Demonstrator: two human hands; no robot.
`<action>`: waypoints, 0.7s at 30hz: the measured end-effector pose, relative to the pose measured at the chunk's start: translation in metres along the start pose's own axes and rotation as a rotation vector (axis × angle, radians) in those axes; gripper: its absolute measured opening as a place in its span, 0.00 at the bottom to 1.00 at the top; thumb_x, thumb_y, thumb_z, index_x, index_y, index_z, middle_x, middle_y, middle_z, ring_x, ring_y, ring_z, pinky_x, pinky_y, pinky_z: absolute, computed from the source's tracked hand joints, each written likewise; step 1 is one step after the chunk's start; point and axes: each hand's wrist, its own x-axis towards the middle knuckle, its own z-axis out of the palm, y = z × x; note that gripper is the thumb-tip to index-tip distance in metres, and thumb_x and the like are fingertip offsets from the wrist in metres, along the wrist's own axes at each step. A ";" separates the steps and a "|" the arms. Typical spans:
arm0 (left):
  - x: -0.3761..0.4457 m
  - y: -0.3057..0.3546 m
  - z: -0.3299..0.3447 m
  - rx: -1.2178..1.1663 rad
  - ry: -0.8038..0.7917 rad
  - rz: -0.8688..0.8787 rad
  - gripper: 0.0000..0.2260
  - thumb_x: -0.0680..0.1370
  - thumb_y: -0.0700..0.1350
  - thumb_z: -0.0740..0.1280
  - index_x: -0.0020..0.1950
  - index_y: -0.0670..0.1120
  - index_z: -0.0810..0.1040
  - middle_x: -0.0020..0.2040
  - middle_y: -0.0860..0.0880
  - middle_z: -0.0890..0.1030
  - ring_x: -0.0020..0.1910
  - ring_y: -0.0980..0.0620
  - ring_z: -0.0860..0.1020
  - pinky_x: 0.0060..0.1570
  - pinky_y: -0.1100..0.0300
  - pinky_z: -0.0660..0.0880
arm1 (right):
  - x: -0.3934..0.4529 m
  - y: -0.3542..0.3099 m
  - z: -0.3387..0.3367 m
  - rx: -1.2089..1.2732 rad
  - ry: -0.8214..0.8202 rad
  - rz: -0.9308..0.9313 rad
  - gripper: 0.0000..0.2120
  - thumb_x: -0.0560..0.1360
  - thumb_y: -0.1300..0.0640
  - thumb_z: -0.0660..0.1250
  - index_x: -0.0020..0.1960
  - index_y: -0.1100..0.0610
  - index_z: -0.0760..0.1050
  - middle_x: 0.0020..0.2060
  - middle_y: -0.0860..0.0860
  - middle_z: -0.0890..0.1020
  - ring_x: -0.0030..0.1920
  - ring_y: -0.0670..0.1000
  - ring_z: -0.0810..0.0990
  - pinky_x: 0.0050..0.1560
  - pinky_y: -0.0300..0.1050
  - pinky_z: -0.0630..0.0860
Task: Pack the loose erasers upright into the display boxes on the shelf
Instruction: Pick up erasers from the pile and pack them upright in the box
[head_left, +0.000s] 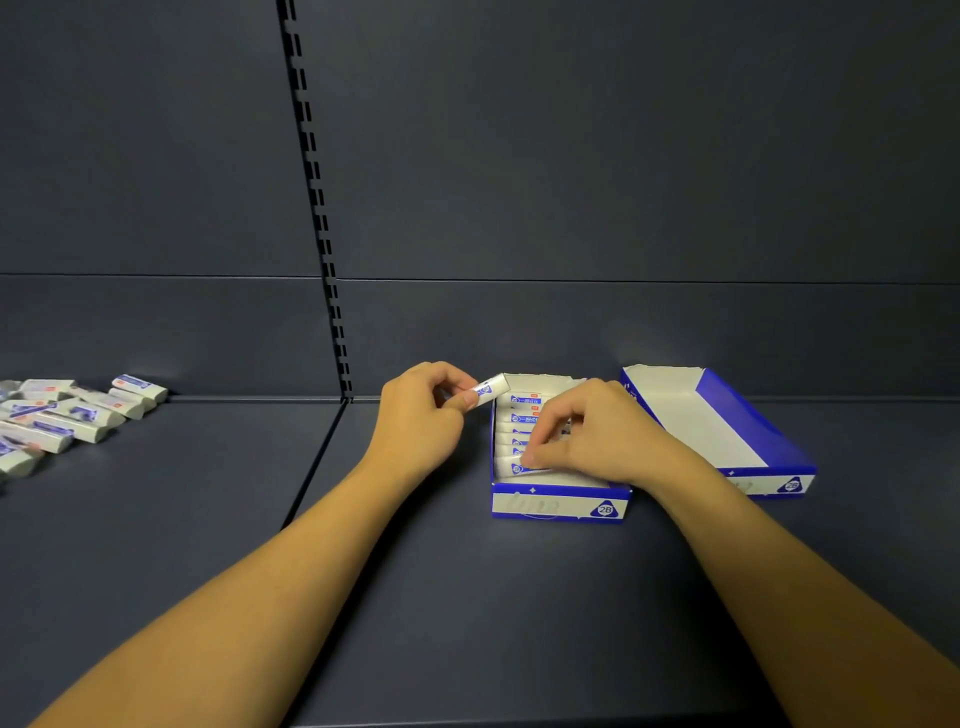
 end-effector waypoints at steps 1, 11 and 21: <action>0.000 0.000 0.000 -0.002 0.000 -0.002 0.05 0.77 0.39 0.71 0.46 0.49 0.84 0.43 0.53 0.82 0.38 0.60 0.76 0.37 0.74 0.67 | 0.000 -0.001 0.001 -0.042 -0.024 -0.007 0.07 0.68 0.47 0.80 0.44 0.48 0.85 0.40 0.41 0.85 0.41 0.42 0.82 0.33 0.27 0.70; 0.000 0.000 0.001 0.000 0.000 0.013 0.05 0.77 0.39 0.71 0.46 0.49 0.84 0.43 0.53 0.82 0.39 0.59 0.76 0.38 0.74 0.68 | 0.002 0.001 0.006 -0.123 -0.022 -0.007 0.09 0.68 0.45 0.79 0.46 0.47 0.85 0.46 0.43 0.86 0.44 0.46 0.83 0.38 0.31 0.75; -0.001 0.001 0.000 -0.011 -0.009 0.021 0.05 0.77 0.40 0.71 0.46 0.49 0.84 0.43 0.53 0.82 0.39 0.61 0.76 0.38 0.73 0.69 | 0.005 0.004 0.010 -0.164 0.014 -0.082 0.10 0.69 0.44 0.78 0.45 0.48 0.85 0.39 0.39 0.81 0.41 0.45 0.82 0.43 0.36 0.79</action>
